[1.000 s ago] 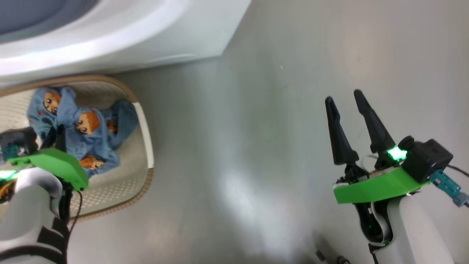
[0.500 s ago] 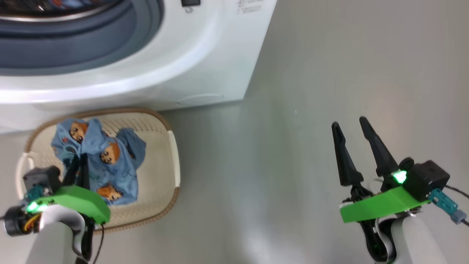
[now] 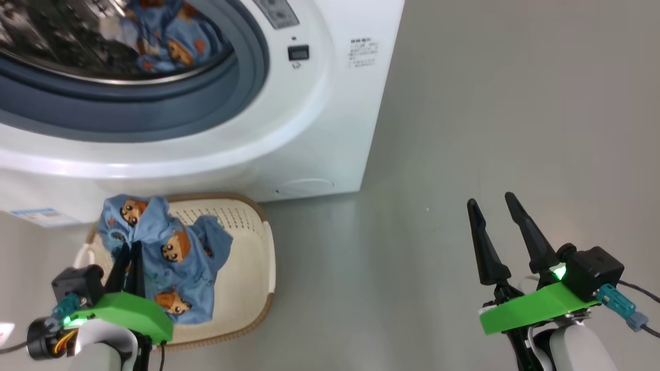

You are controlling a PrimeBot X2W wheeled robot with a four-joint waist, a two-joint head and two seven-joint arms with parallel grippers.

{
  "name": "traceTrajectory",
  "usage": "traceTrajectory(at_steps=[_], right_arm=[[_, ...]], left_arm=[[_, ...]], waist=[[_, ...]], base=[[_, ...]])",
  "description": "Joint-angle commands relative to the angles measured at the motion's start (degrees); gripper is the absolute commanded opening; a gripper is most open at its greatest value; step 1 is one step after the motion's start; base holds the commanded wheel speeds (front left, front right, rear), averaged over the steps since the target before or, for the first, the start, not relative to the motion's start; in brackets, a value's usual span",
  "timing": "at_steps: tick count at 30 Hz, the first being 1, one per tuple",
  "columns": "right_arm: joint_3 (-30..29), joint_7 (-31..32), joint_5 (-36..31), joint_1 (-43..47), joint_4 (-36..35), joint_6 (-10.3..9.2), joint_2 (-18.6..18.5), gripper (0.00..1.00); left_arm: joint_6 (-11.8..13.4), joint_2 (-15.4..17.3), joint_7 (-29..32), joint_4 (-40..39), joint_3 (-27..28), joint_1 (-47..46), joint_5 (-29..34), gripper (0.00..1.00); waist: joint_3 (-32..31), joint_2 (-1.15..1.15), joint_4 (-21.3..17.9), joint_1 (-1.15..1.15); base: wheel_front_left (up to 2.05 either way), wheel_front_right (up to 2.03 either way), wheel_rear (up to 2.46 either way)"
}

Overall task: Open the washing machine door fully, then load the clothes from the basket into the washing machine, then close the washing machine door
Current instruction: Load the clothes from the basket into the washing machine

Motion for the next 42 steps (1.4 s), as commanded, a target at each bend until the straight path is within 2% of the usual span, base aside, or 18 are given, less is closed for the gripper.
traceTrajectory(at_steps=[1, 6, 22, 29, 42], right_arm=[[1.63, -0.27, -0.71, 1.22, -0.99, 0.35, 0.06, 1.0], [1.81, -0.27, -1.08, 1.83, -0.54, 0.35, 0.06, 1.0], [1.5, -0.27, -1.22, 3.97, -1.52, 0.35, 0.06, 1.0], [1.05, -0.27, -2.14, 4.84, -2.7, 0.35, 0.06, 1.0], [0.55, -0.27, -2.17, 6.14, -3.57, 0.35, 0.06, 1.0]], left_arm=[[0.66, 1.32, -0.39, -2.59, 1.84, 1.71, -0.16, 0.0], [1.15, 1.04, -0.39, -5.59, 2.21, 3.6, 0.04, 0.0], [1.34, 0.46, -0.39, -23.81, 3.87, 12.95, 1.89, 0.0], [2.58, 0.02, -0.39, -31.07, 5.17, 16.76, 2.37, 0.0], [3.66, -0.81, -0.39, -37.4, 4.98, 22.04, 2.71, 0.0]], waist=[[-3.49, 0.0, 0.99, 0.0], [-5.8, 0.0, 1.13, 0.0], [-11.62, 0.0, 1.08, 0.0], [-13.08, 0.0, 0.14, 0.0], [-14.55, 0.0, -0.4, 0.0]], base=[[0.0, 0.0, 0.0], [0.0, 0.0, 0.0], [0.0, 0.0, 0.0], [0.0, 0.0, 0.0], [0.0, 0.0, 0.0]])
